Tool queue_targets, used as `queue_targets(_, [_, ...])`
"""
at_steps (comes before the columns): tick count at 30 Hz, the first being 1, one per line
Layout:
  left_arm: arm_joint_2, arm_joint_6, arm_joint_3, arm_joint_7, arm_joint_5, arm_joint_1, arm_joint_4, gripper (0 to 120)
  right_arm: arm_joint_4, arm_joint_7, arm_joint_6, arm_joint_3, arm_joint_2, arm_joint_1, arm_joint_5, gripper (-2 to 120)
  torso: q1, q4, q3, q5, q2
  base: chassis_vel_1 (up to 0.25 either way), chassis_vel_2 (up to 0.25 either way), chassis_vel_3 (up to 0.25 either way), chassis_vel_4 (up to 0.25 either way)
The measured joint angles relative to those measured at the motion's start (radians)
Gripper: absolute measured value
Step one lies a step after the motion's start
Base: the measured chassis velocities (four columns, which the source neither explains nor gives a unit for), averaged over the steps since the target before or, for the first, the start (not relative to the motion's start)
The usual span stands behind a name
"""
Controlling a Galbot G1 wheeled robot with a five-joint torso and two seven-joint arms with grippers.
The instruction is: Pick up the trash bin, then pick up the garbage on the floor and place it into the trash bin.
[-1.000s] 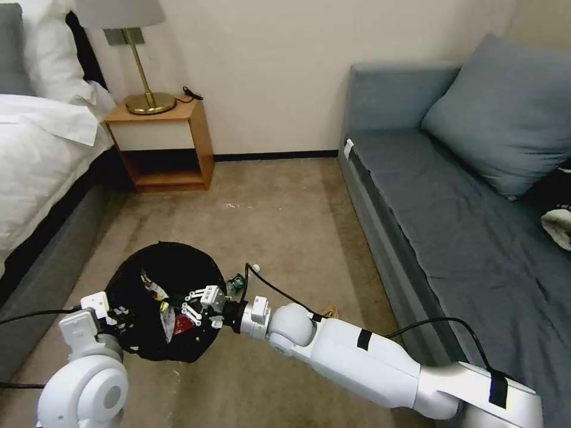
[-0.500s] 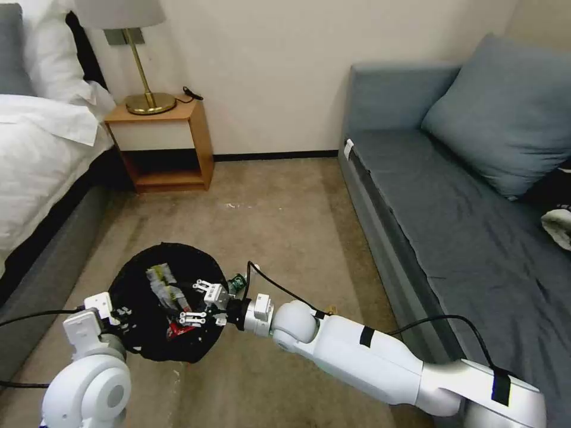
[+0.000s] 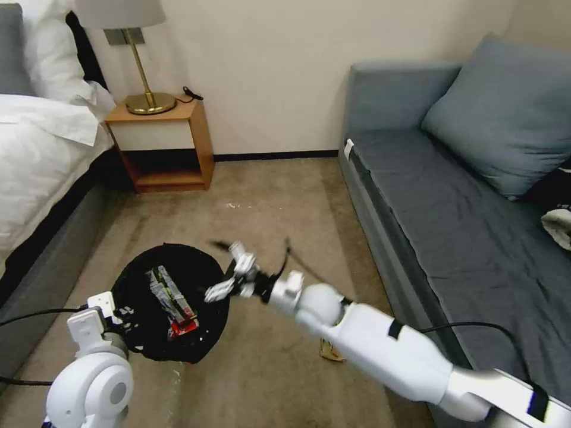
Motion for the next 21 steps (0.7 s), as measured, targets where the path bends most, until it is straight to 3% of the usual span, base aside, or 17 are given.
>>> queue_targets(5, [-0.001,-0.003,-0.005,0.0,0.0,0.002,-0.001,1,-0.063,-0.006,-0.051,0.076,-0.084,0.014,-0.119,100,0.0,0.0,0.0,0.0,0.0,0.0,0.0,0.0,0.0])
queue_targets(9, [0.0,-0.004,-0.006,0.0,-0.001,-0.004,-0.002,1,-0.128,-0.066,-0.079,0.121,-0.125,0.009,-0.231,100,0.0,-0.0002,0.0,0.0,0.0,0.0,0.0,0.0,0.0])
queue_targets(10, [0.004,-0.004,-0.007,0.0,-0.005,-0.008,-0.004,1,-0.161,-0.119,-0.092,0.139,-0.134,0.005,-0.292,100,0.0,-0.0002,0.0,-0.0001,0.0,0.0,0.0,0.0,0.0])
queue_targets(11, [0.004,-0.004,-0.007,0.0,-0.005,-0.008,-0.004,1,-0.161,-0.119,-0.092,0.139,-0.134,0.005,-0.292,100,0.0,-0.0002,0.0,-0.0001,0.0,0.0,0.0,0.0,0.0])
queue_targets(13, [0.009,-0.004,-0.011,-0.001,-0.014,-0.02,-0.007,1,-0.251,-0.251,-0.082,0.183,-0.128,-0.005,-0.417,100,0.0,-0.0001,0.0,-0.0001,0.0,0.0,0.0,0.0,0.0])
queue_targets(15, [0.012,-0.004,-0.013,-0.002,-0.019,-0.023,-0.01,1,-0.316,-0.311,-0.063,0.192,-0.116,-0.011,-0.463,100,0.0,-0.0001,0.0,0.0,0.0,0.0,0.0,0.0,0.0])
queue_targets(21, [0.016,-0.003,-0.021,-0.003,-0.029,-0.02,-0.022,1,-0.429,-0.387,-0.026,0.205,-0.084,-0.021,-0.566,100,0.0,0.0,0.0,-0.0001,0.0,0.0,0.0,0.0,0.0])
